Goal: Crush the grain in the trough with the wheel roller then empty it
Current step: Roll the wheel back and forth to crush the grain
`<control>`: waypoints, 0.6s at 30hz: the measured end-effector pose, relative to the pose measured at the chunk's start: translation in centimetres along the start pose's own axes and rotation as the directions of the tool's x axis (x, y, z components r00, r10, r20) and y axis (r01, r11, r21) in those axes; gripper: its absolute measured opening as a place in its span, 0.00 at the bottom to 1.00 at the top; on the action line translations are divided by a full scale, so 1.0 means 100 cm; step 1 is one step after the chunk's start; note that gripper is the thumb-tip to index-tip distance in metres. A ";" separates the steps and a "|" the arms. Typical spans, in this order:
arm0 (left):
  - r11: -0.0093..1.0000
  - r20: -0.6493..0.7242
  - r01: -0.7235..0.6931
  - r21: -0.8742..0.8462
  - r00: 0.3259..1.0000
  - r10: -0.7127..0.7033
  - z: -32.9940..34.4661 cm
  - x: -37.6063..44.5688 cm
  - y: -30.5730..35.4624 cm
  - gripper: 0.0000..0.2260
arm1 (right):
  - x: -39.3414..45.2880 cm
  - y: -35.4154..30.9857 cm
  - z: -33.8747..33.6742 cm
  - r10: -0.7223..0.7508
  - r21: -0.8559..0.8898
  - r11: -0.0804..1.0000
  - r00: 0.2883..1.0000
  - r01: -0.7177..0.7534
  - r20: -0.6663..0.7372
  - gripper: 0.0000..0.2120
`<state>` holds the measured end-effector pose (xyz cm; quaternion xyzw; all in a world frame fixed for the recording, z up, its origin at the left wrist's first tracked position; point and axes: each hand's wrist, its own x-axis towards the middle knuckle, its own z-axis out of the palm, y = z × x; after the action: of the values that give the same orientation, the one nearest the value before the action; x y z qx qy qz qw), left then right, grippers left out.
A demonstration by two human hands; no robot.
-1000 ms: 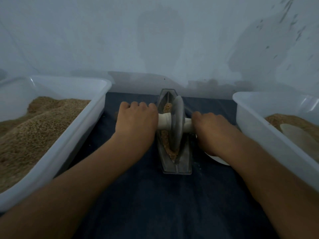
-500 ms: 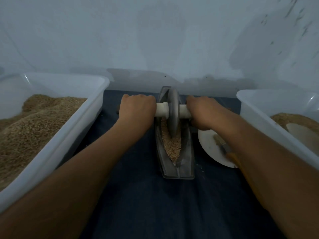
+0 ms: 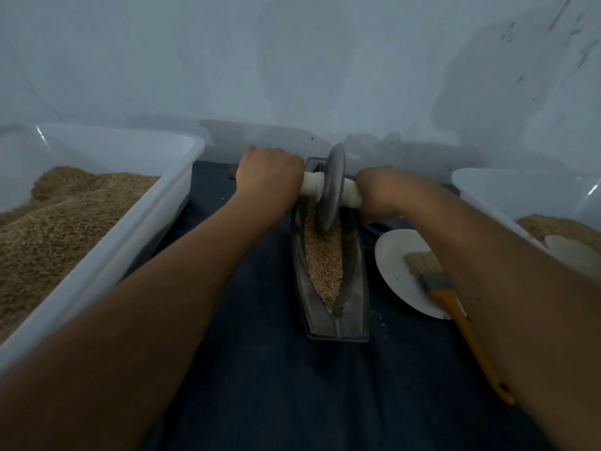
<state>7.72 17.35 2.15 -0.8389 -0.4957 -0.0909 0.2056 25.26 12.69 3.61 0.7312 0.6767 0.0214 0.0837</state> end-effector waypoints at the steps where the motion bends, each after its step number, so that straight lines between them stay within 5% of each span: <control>1: 1.000 0.007 0.001 -0.008 1.000 -0.001 -0.001 -0.003 0.000 0.07 | -0.002 -0.001 0.002 0.001 -0.015 1.000 1.000 -0.001 -0.022 0.11; 7: 0.997 -0.001 0.033 -0.067 0.999 -0.033 0.000 -0.036 0.000 0.10 | -0.035 -0.010 0.014 -0.074 -0.172 0.984 0.972 0.036 -0.222 0.11; 18: 0.997 0.046 -0.073 0.035 0.996 0.071 -0.032 -0.087 0.003 0.20 | -0.107 -0.022 0.021 -0.023 -0.098 0.995 0.968 -0.002 -0.250 0.12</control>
<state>3.81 8.91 1.83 -0.8541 -0.4712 -0.0557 0.2129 22.46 1.99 2.13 0.7142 0.6838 0.1461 0.0330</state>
